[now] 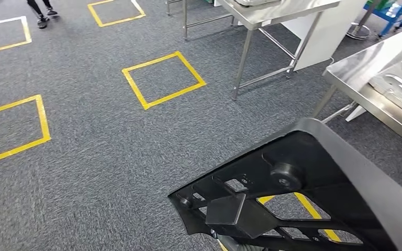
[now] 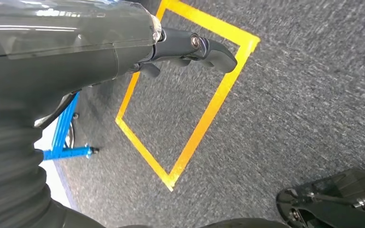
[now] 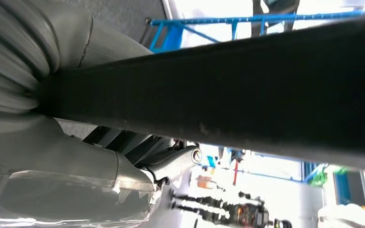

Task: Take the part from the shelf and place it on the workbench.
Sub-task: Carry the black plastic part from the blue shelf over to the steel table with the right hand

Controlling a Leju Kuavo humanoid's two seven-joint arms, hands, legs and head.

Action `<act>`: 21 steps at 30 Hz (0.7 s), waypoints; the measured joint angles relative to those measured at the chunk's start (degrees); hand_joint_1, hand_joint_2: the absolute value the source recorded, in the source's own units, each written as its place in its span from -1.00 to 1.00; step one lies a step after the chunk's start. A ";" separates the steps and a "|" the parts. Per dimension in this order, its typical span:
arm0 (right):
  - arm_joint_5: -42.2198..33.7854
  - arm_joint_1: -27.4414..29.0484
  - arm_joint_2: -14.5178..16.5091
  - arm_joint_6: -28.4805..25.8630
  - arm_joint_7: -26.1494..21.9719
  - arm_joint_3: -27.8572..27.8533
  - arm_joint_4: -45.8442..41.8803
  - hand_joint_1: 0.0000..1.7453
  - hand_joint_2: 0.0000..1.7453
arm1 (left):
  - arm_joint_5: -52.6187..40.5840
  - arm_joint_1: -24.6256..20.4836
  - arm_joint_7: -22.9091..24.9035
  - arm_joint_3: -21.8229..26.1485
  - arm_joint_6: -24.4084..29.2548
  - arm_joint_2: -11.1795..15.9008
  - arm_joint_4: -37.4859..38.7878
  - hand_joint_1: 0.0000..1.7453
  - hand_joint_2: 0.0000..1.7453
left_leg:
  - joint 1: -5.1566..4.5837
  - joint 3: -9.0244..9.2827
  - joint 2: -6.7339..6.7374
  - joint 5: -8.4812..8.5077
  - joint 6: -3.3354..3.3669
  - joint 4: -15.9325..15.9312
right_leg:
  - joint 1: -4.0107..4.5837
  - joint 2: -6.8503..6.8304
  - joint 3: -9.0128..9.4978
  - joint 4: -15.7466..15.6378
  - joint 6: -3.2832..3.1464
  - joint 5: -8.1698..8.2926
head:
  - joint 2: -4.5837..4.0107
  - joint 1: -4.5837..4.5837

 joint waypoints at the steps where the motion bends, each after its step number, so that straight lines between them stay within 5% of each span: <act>1: 0.00 -0.03 -0.01 0.01 -0.01 0.00 0.08 1.00 1.00 | -0.01 0.00 0.02 0.02 -0.04 -0.01 0.00 -1.00 1.00 | -0.04 0.25 0.53 -0.17 -0.14 0.00 | 0.12 -1.19 2.27 -4.39 -0.24 1.87 | 0.00 0.00; 4: -0.01 -0.28 -0.01 0.02 -0.05 0.00 0.19 1.00 1.00 | -0.13 0.00 0.06 0.04 -0.15 0.01 0.00 -1.00 1.00 | -0.32 0.85 1.89 -0.75 -0.91 0.05 | 0.97 -4.07 6.30 -12.29 -1.15 4.04 | 0.00 0.00; 7: -0.01 -0.31 -0.01 0.01 -0.14 0.00 0.37 1.00 1.00 | -0.39 -0.07 0.09 0.06 -0.26 0.10 -0.01 -1.00 1.00 | -0.31 1.42 2.58 -1.31 -1.85 0.05 | 1.00 -2.31 6.48 -12.88 -1.89 4.11 | 0.00 -0.01; 9: 0.53 -0.50 0.05 -0.11 -0.42 0.00 0.43 1.00 1.00 | -0.42 -0.15 -0.59 0.07 -0.16 0.18 -0.02 -1.00 1.00 | -0.22 0.34 0.36 -3.37 -2.35 3.12 | 0.58 -1.05 6.94 -13.51 -2.49 4.42 | 0.00 -0.01; 11: 1.38 -0.92 0.26 -0.17 -0.66 0.00 0.43 1.00 1.00 | -0.41 -0.44 -1.31 0.07 0.04 0.20 -0.02 -1.00 1.00 | -0.09 -3.27 -2.06 -7.01 -2.61 10.54 | 0.49 0.15 7.03 -13.63 -2.86 4.44 | 0.00 -0.02; 13: 1.80 -1.26 0.55 -0.05 -0.56 0.00 0.43 1.00 1.00 | -0.42 -0.99 -1.39 0.07 0.13 0.19 -0.02 -1.00 1.00 | -0.07 -6.46 -2.60 -8.55 -2.82 16.31 | 0.53 1.55 7.10 -13.56 -2.97 4.39 | 0.00 -0.02; 15: 1.94 -1.58 0.78 0.05 -0.32 0.00 0.43 1.00 1.00 | -0.43 -1.48 -1.33 0.07 0.08 0.19 -0.02 -1.00 1.00 | 0.06 -5.85 -2.88 -5.55 -2.88 13.90 | 0.48 3.15 7.36 -13.40 -2.85 4.29 | 0.00 -0.02; 18: 1.98 -2.19 1.13 0.07 -0.15 0.00 0.43 1.00 1.00 | -0.44 -1.80 -1.28 0.07 -0.03 0.17 -0.02 -1.00 1.00 | 0.54 -1.39 -5.82 -0.05 -2.70 3.02 | 0.49 5.36 7.36 -12.76 -2.19 3.92 | 0.00 -0.02; 21: 1.99 -2.51 1.28 0.13 -0.09 0.00 0.43 1.00 1.00 | -0.51 -2.28 -1.20 0.07 -0.19 0.07 -0.02 -1.00 1.00 | 0.54 -0.53 -6.44 0.09 -1.91 0.63 | 0.38 7.04 6.58 -12.51 -1.15 4.06 | 0.00 -0.01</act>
